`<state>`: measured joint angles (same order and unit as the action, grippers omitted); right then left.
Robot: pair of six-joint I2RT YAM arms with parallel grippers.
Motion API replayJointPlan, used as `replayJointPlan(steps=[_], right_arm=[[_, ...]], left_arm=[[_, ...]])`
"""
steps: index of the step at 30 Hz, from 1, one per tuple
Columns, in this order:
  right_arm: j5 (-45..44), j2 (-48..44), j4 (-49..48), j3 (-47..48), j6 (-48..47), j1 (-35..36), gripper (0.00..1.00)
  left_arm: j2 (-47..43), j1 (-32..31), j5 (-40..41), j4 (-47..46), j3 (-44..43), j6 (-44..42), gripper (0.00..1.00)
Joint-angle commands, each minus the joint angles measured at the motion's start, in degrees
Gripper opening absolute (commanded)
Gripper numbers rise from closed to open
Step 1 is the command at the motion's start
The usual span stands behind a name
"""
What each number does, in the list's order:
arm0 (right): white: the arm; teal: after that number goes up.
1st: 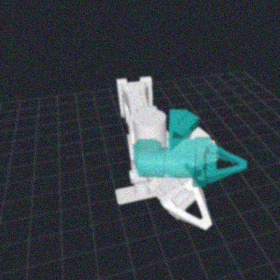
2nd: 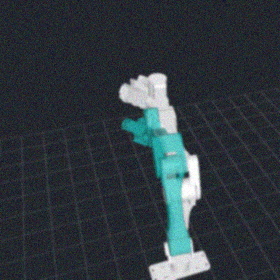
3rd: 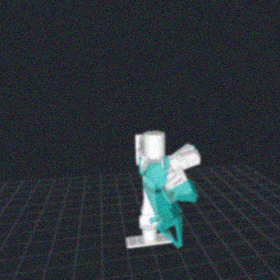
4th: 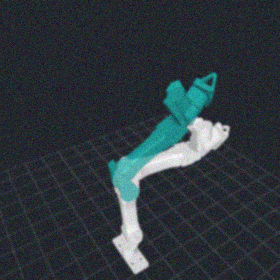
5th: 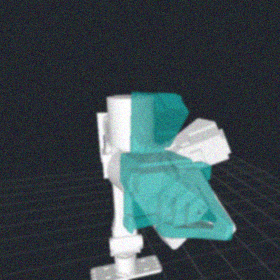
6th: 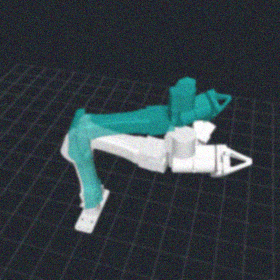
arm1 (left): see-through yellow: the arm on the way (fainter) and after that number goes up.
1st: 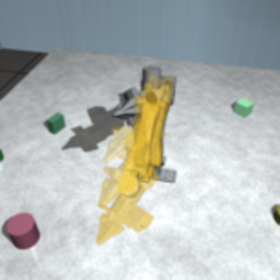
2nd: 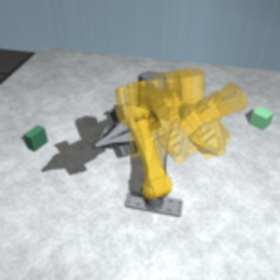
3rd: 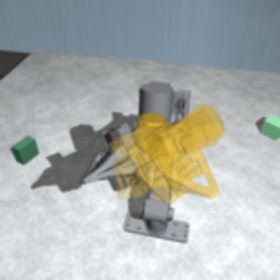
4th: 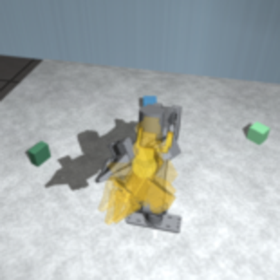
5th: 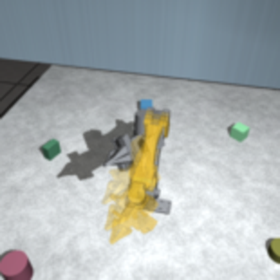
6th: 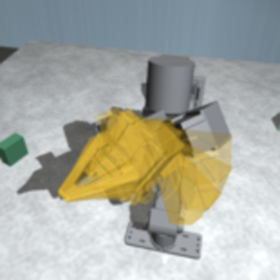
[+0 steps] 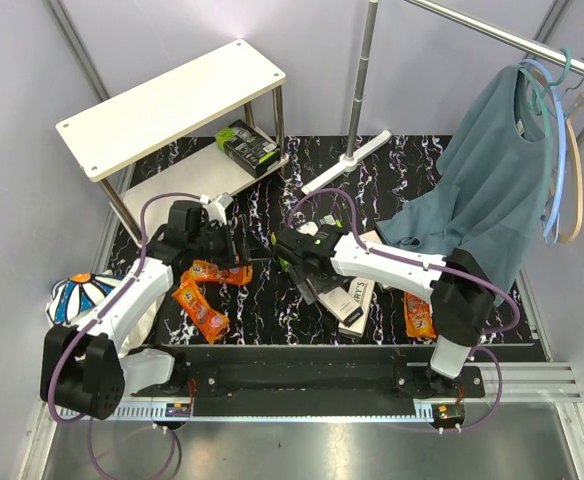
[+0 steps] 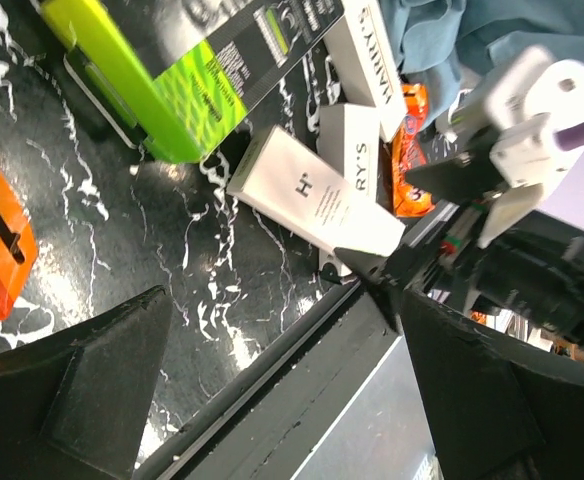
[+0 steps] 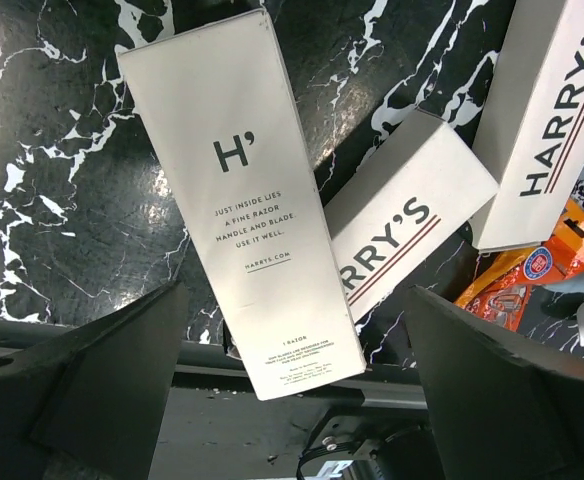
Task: Place and organize the shaving razors onto the shelf
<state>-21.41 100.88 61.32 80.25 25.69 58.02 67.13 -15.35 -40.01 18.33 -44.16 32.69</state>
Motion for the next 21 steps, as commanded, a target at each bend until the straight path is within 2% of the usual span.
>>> replayJointPlan(steps=[1, 7, 14, 16, 17, 18, 20, 21], right_arm=[[-2.15, -2.18, 0.38, -0.70, -2.05, -0.01, 1.00], [3.20, -2.09, -3.04, -4.04, -3.37, -0.01, 1.00], [5.06, -0.07, -6.12, -7.38, -3.46, -0.19, 0.99], [6.46, 0.37, -6.65, -8.00, -3.54, -0.27, 0.91], [6.99, 0.28, -7.17, -8.18, -3.54, -0.45, 0.79], [7.52, 0.02, -7.53, -8.35, -3.54, -0.62, 0.74], [8.57, -0.24, -8.23, -8.62, -3.46, -0.89, 0.55], [8.92, -0.42, -8.41, -8.88, -3.54, -1.15, 0.53]], left_arm=[[-0.95, -0.20, 0.46, -1.89, 1.53, 0.45, 0.99], [-0.51, -0.20, 0.37, -1.80, 2.15, 0.45, 0.99], [0.28, -0.20, 0.37, -1.89, 3.29, 0.01, 0.99], [0.28, -0.20, 0.63, -1.98, 3.64, -0.08, 0.99], [0.28, -0.20, 0.46, -1.89, 3.82, -0.08, 0.99], [0.37, -0.20, 0.20, -1.98, 3.82, -0.08, 0.99], [0.63, -0.20, -0.24, -1.89, 4.00, -0.25, 0.99], [0.80, -0.20, -0.24, -1.89, 4.08, -0.34, 0.99]])
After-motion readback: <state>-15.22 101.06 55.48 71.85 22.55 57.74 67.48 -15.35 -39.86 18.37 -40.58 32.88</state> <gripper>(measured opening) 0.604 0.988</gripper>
